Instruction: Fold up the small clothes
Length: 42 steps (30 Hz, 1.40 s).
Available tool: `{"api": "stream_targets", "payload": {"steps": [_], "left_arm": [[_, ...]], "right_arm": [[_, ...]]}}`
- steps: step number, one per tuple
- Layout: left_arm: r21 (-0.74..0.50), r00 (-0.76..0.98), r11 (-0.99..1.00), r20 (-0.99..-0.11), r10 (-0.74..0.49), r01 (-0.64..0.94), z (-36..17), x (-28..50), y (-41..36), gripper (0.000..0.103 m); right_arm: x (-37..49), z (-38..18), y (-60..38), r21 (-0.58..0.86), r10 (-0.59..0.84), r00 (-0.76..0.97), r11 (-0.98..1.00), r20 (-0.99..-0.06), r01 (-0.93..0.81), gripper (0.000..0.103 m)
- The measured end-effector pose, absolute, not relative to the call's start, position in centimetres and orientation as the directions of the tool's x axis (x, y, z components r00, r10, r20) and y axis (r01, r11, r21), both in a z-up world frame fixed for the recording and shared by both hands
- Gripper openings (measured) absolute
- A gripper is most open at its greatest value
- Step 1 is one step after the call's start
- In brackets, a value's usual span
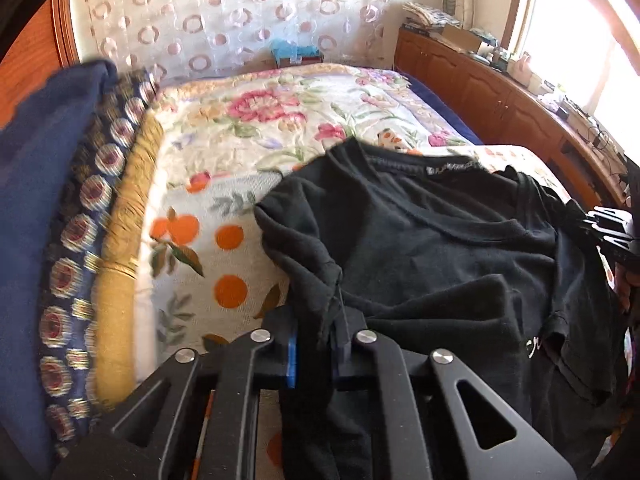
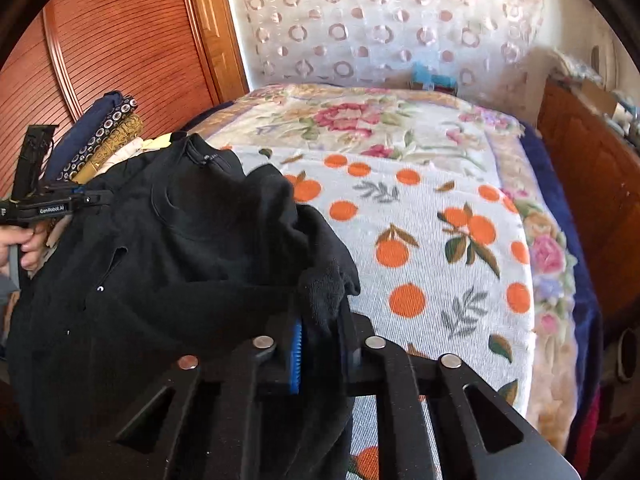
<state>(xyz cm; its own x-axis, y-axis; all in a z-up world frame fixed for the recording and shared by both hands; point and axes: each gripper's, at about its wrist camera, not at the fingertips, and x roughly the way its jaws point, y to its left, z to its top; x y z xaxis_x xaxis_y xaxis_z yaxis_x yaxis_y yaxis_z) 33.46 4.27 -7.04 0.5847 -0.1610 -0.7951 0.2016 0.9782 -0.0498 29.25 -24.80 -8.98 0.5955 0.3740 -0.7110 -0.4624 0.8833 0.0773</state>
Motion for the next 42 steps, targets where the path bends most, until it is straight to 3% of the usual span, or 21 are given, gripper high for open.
{"api": "stream_targets", "payload": {"steps": [7,21,32,42], "left_arm": [[-0.053,0.688,0.985,-0.71,-0.155,0.166,-2.1,30.7,6.3,0.009],[-0.057,0.766,0.964,-0.596,-0.241,0.259,2.3,17.9,7.0,0.008],[-0.128,0.757,0.958,-0.59,-0.28,0.255,-0.7,3.6,7.6,0.008],[-0.175,0.672,0.961,-0.687,-0.276,0.215,-5.1,0.5,8.6,0.008]], "right_arm": [[27.0,-4.9,-25.6,0.048,0.357,0.721,0.91,-0.594,-0.411,0.01],[15.1,-1.2,-26.3,-0.014,0.393,0.77,0.887,-0.503,-0.462,0.01],[1.0,-3.0,-28.6,0.006,0.419,0.73,0.869,-0.541,-0.494,0.01],[-3.8,-4.9,-30.2,0.078,0.431,0.636,0.86,-0.64,-0.504,0.01]]}}
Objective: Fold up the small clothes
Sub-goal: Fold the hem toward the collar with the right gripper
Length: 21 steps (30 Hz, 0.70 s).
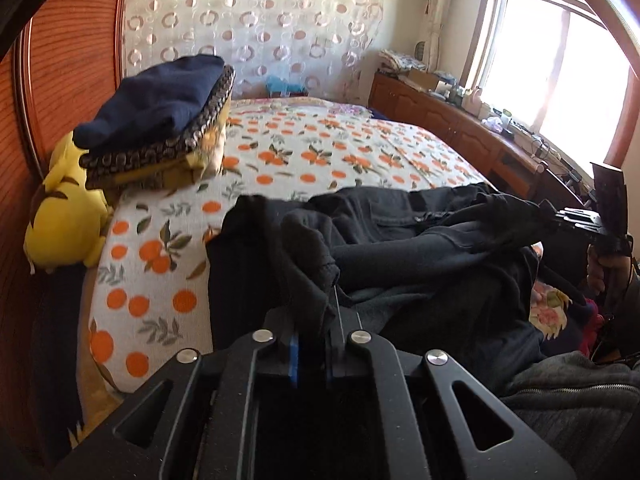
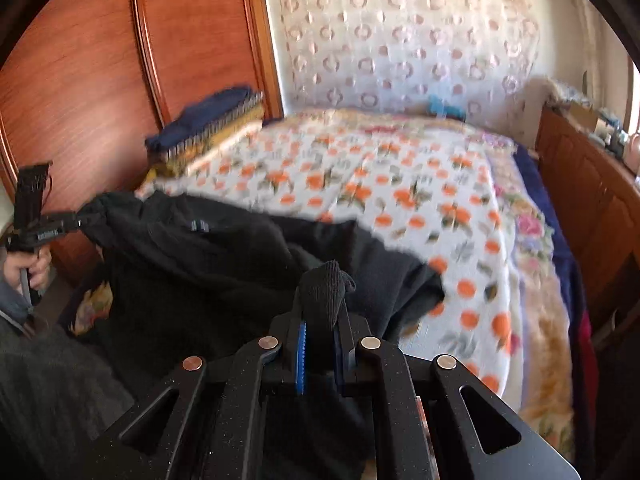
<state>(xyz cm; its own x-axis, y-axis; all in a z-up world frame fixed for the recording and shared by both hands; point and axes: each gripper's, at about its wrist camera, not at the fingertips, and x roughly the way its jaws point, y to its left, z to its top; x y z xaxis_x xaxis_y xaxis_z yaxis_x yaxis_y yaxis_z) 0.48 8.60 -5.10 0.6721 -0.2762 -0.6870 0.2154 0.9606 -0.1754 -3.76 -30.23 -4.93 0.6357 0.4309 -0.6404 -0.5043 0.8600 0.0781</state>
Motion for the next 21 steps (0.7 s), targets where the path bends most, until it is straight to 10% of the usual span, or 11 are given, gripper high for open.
{"api": "stream_targets", "payload": {"steps": [10,15,18,21], "left_arm": [[-0.145,0.7,0.972,-0.675,-0.234,0.185,-4.6,-0.8,9.5,0.044],[-0.137,0.714,0.976,-0.665,-0.217,0.169,-3.8,-0.3,9.8,0.045],[-0.121,0.721,0.979,-0.663,-0.202,0.163,-3.9,0.3,9.8,0.076],[-0.127,0.72,0.98,-0.666,-0.198,0.152,-4.3,1.0,9.8,0.081]], "right_arm": [[-2.8,-6.0,-30.1,0.067,0.395,0.577,0.86,-0.715,-0.506,0.01],[-2.5,-4.6,-29.6,0.06,0.411,0.588,0.85,-0.697,-0.523,0.014],[-3.7,-4.7,-29.6,0.048,0.413,0.594,0.845,-0.69,-0.532,0.016],[-4.3,-4.2,-29.8,0.04,0.414,0.606,0.846,-0.679,-0.532,0.021]]}}
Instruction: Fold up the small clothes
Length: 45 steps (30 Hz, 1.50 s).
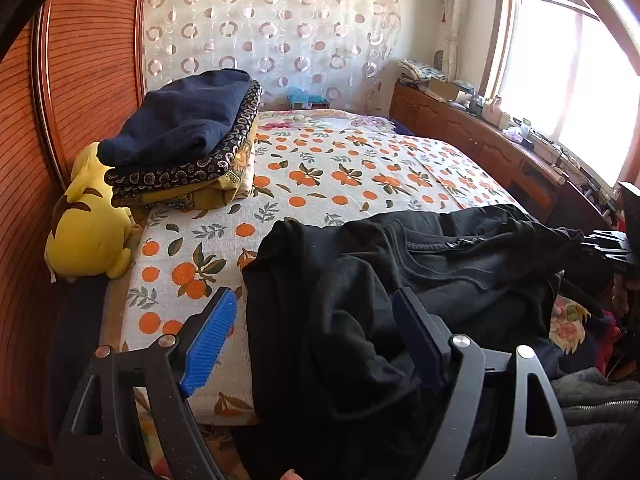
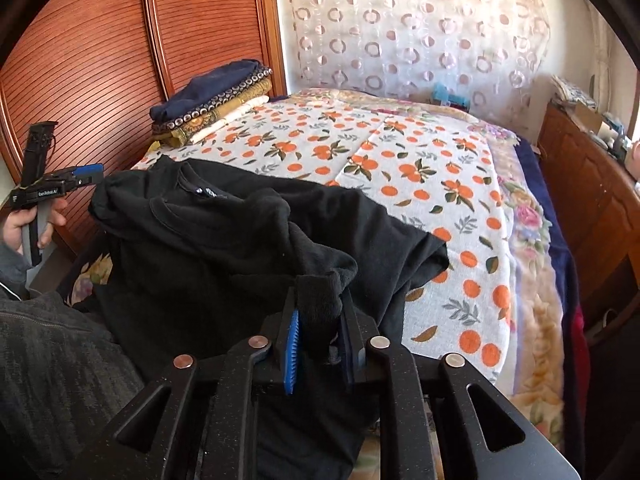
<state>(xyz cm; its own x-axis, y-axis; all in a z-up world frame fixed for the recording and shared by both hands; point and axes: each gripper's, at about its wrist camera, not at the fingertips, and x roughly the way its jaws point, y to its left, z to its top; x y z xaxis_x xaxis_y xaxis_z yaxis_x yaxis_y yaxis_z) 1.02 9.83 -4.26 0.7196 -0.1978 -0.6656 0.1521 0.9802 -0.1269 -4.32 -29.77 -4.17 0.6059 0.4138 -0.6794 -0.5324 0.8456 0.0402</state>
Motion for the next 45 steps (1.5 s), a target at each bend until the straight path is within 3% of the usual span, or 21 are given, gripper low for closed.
{"api": "stream_targets", "payload": {"steps": [11,21,28,37,40,41,45], "left_arm": [[-0.104,0.725,0.987,-0.669,-0.162,0.124,-4.2,4.4,9.7,0.081],[-0.099,0.735,0.983,-0.653,-0.18,0.153,-4.2,8.0,8.9,0.08],[-0.131,0.666,0.978,-0.717,-0.205,0.16,-6.5,11.3,9.0,0.048],[-0.123,0.598,0.981,-0.778,-0.191,0.152,-8.3,12.5,9.2,0.044],[-0.112,0.59,0.982,-0.787,-0.18,0.15,-8.7,12.3,9.2,0.025],[-0.106,0.592,0.983,-0.787,-0.175,0.15,-8.8,12.3,9.3,0.015],[-0.086,0.605,0.984,-0.779,-0.165,0.157,-8.7,11.7,9.4,0.005]], "right_arm": [[-5.4,-2.9,-30.0,0.015,0.408,0.669,0.86,-0.621,-0.51,0.047],[-3.5,-3.9,-29.1,-0.006,0.355,0.717,0.894,-0.6,-0.448,0.048],[1.0,-6.8,-29.0,0.033,0.296,0.691,0.93,-0.659,-0.366,0.048],[4.6,-9.3,-28.2,0.057,0.263,0.65,0.946,-0.713,-0.32,0.048],[5.0,-9.6,-27.8,0.049,0.266,0.646,0.942,-0.716,-0.333,0.048],[5.0,-9.7,-27.7,0.051,0.271,0.642,0.94,-0.717,-0.339,0.047],[5.4,-9.9,-28.3,0.076,0.311,0.624,0.925,-0.717,-0.373,0.011]]}}
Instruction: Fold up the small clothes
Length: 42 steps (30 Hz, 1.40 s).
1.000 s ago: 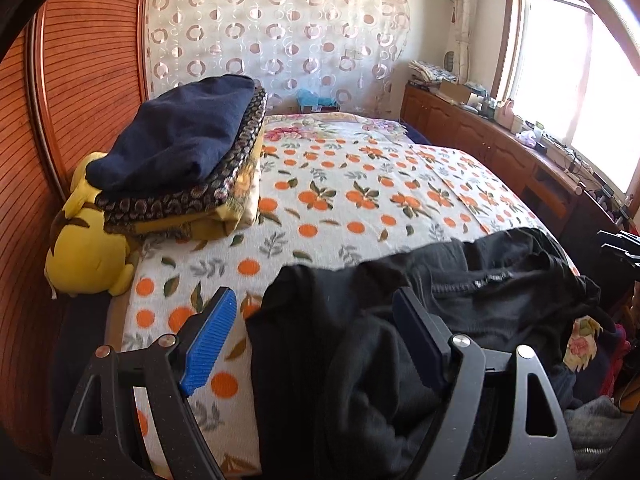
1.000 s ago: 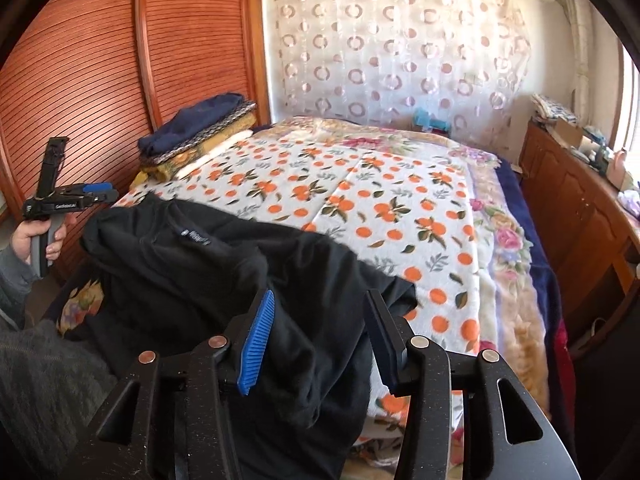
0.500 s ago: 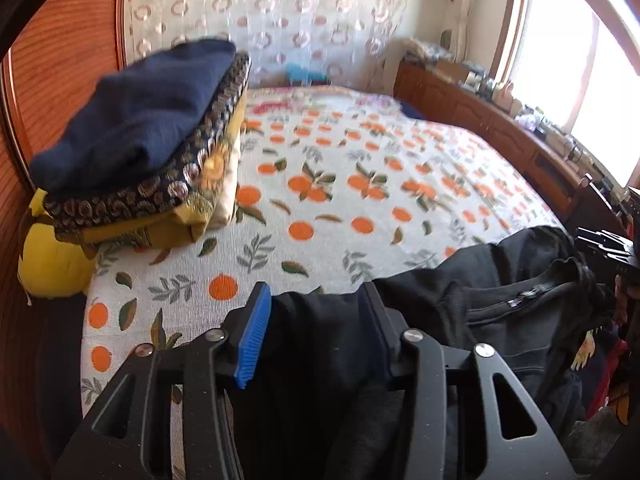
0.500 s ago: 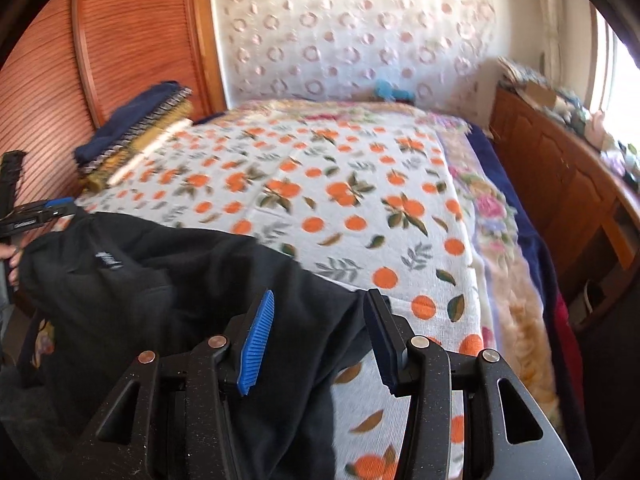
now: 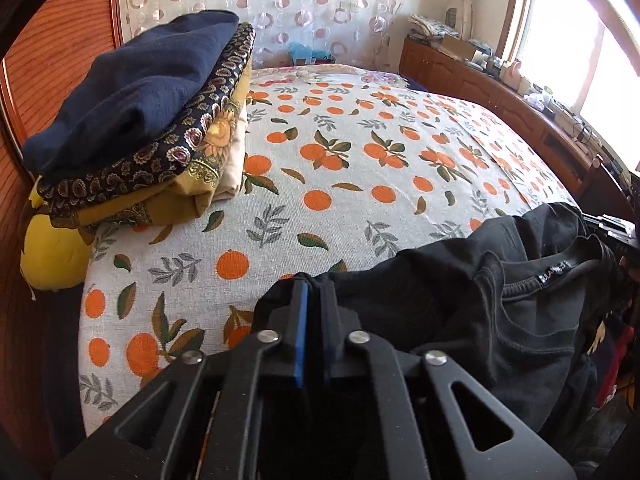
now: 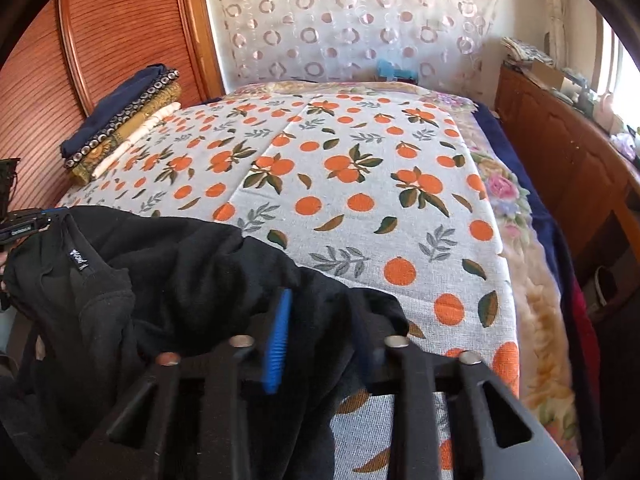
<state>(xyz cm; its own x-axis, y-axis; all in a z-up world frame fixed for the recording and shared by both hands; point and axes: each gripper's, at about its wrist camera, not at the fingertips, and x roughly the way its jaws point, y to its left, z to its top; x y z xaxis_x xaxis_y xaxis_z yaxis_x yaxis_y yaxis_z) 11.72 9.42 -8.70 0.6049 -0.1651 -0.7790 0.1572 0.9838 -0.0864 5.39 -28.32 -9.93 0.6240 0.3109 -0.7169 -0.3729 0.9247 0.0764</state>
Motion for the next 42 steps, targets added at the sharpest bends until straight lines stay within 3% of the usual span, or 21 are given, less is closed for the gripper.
{"api": "stream_targets", "payload": {"steps": [3,5,6,15,16,17,19,21,24,31,42], "left_arm": [[-0.073,0.692,0.995,-0.714,-0.104,0.073,-6.8,10.4,11.0,0.005],[-0.134,0.702,0.988,-0.697,-0.147,0.073,-5.8,9.7,12.3,0.005],[-0.109,0.707,0.991,-0.695,-0.132,0.079,-5.5,9.4,12.2,0.005],[-0.071,0.706,0.993,-0.698,-0.116,0.093,-5.5,10.1,11.4,0.005],[-0.068,0.705,0.993,-0.699,-0.115,0.095,-5.5,10.3,11.3,0.011],[-0.062,0.705,0.993,-0.701,-0.112,0.096,-5.6,10.4,11.3,0.028],[-0.068,0.705,0.992,-0.699,-0.123,0.105,-5.9,10.5,11.3,0.046],[-0.074,0.683,0.991,-0.719,-0.13,0.11,-6.6,11.0,11.3,0.055],[-0.053,0.643,0.992,-0.757,-0.112,0.11,-8.2,11.8,11.1,0.056],[-0.089,0.617,0.99,-0.775,-0.137,0.108,-9.8,12.2,11.8,0.056],[-0.11,0.627,0.986,-0.761,-0.166,0.127,-10.0,11.5,11.8,0.056]], "right_arm": [[4.5,-9.1,-28.9,0.051,0.289,0.686,0.937,-0.668,-0.345,0.007],[3.4,-8.0,-29.7,0.027,0.24,0.754,0.959,-0.611,-0.283,0.006],[3.2,-7.7,-30.2,0.054,0.257,0.754,0.958,-0.604,-0.283,0.006],[3.9,-8.3,-30.7,0.092,0.284,0.718,0.951,-0.636,-0.294,0.007],[3.8,-8.1,-30.7,0.099,0.29,0.717,0.95,-0.634,-0.298,0.007],[3.7,-8.0,-30.9,0.1,0.298,0.717,0.947,-0.63,-0.305,0.01],[3.9,-7.8,-30.7,0.081,0.291,0.72,0.947,-0.63,-0.312,0.017],[3.8,-7.9,-30.5,0.058,0.278,0.723,0.948,-0.633,-0.314,0.032],[4.0,-8.2,-30.0,0.041,0.272,0.718,0.946,-0.641,-0.321,0.06],[5.4,-9.7,-29.4,0.018,0.247,0.67,0.944,-0.7,-0.329,0.062],[6.1,-9.6,-29.1,-0.028,0.199,0.688,0.952,-0.697,-0.304,0.071]]}}
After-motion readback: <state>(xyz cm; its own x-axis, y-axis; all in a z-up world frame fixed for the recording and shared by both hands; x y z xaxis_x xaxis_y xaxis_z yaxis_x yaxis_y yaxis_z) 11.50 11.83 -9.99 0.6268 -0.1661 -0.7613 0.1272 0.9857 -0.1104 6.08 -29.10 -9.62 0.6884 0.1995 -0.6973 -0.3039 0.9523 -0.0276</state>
